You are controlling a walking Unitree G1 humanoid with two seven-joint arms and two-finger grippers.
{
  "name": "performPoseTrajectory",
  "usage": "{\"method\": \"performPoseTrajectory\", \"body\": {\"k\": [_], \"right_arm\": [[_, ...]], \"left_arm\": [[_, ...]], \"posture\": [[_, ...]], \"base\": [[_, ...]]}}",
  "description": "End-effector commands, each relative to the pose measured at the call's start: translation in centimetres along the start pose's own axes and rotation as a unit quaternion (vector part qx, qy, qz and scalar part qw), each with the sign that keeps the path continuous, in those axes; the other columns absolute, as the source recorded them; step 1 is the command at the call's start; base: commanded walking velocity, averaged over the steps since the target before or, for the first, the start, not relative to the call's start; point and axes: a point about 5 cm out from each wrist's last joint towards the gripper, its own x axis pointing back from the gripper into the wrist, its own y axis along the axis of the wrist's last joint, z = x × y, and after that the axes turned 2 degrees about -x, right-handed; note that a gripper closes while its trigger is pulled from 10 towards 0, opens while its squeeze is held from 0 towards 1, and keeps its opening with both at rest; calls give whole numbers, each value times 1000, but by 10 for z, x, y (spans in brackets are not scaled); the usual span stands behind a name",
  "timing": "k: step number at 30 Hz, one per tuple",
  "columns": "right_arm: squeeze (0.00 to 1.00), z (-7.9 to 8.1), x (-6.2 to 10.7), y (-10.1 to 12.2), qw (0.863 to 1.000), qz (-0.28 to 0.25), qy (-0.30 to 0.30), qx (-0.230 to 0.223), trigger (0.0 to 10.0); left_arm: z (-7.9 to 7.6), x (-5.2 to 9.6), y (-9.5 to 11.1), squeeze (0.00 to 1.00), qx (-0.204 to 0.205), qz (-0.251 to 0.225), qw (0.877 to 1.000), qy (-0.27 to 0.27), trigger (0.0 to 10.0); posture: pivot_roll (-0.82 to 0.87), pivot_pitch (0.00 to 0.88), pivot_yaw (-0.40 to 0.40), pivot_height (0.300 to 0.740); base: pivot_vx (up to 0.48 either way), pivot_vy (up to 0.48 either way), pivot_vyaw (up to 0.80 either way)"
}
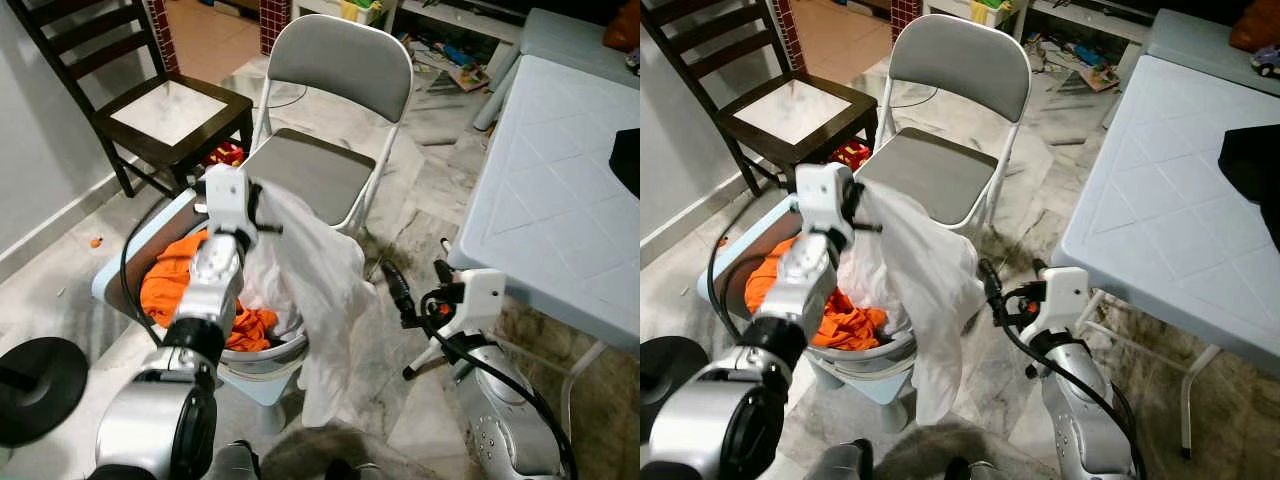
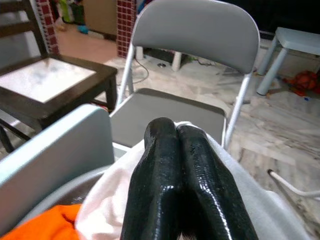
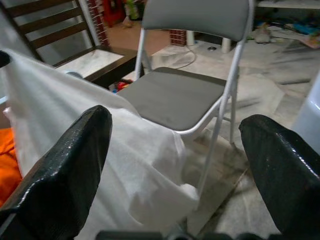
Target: Hang hanger
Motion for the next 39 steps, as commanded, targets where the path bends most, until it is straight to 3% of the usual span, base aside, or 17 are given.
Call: {"method": "performPoseTrajectory", "body": {"k": [1,3,7,8,9,11,12,17,18,20,23,24,25,26,30,34,39], "right_arm": [[1000,-7,1,-5,1000,0,-28,3,10000],[1000,-7,1,-5,1000,0,-29,3,10000],[1000,-5,-4,-10,999,-5,-38,-8,10000],[1000,-5,-4,-10,999,-5,-38,-8,10000],[1000,-3,-7,-10,999,-10,-40,-10,10000],[1000,-2,-8,-10,999,-13,-40,-11,10000],[1000,-1,-10,-10,999,-17,-41,-10,10000],[1000,-4,-9,-10,998,-22,-50,-9,10000],[1000,-8,-8,-11,998,-23,-56,-8,10000],[1000,-10,-7,-13,998,-21,-60,-7,10000],[1000,-10,-4,-15,998,-15,-58,-6,10000],[1000,-10,-4,-15,998,-13,-56,-5,10000],[1000,-10,-4,-15,998,-13,-56,-5,10000],[1000,-10,-3,-15,998,-12,-55,-4,10000],[1000,-12,1,-14,999,-4,-47,4,10000],[1000,-15,3,-13,999,2,-46,9,10000],[1000,-18,5,-12,999,7,-44,15,10000]], "left_arm": [[7,-13,41,0,-31,-63,998,-6,0],[7,-14,44,0,-33,-66,997,-7,0],[34,-32,120,0,-65,-150,986,23,0],[34,-32,120,0,-65,-150,986,23,0],[40,-34,149,0,-71,-185,980,33,0],[41,-35,167,0,-73,-206,975,36,0],[40,-34,193,0,-76,-244,966,35,0],[17,-27,215,0,-109,-316,942,-17,0],[-5,-22,200,0,-115,-327,935,-78,0],[-21,-13,176,0,-124,-326,929,-124,0],[-36,12,90,0,-164,-262,932,-191,0],[-34,18,57,0,-166,-212,942,-201,0],[-34,18,57,0,-166,-212,942,-201,0],[-32,24,35,0,-166,-177,947,-209,0],[-4,78,-88,0,-188,55,959,-204,0],[10,96,-116,0,-194,137,955,-177,0],[7,111,-135,0,-213,199,930,-224,0]], "posture": [[279,101,-48,740],[279,101,-48,740],[306,91,-24,740],[306,91,-24,740],[311,89,-20,740],[312,88,-19,740],[314,89,-18,740],[316,99,-29,740],[318,103,-35,740],[319,107,-39,740],[317,125,-61,740],[311,129,-71,740],[311,129,-71,740],[311,129,-71,740],[290,150,-106,740],[283,156,-117,740],[279,161,-137,740]], "base": [[0,0,0],[0,0,0],[0,0,0],[0,0,0],[0,0,0],[0,0,0],[0,0,0],[0,0,0],[0,0,0],[0,0,0],[0,0,0],[0,0,0],[0,0,0],[0,0,0],[0,0,0],[0,0,0],[0,0,0]]}}
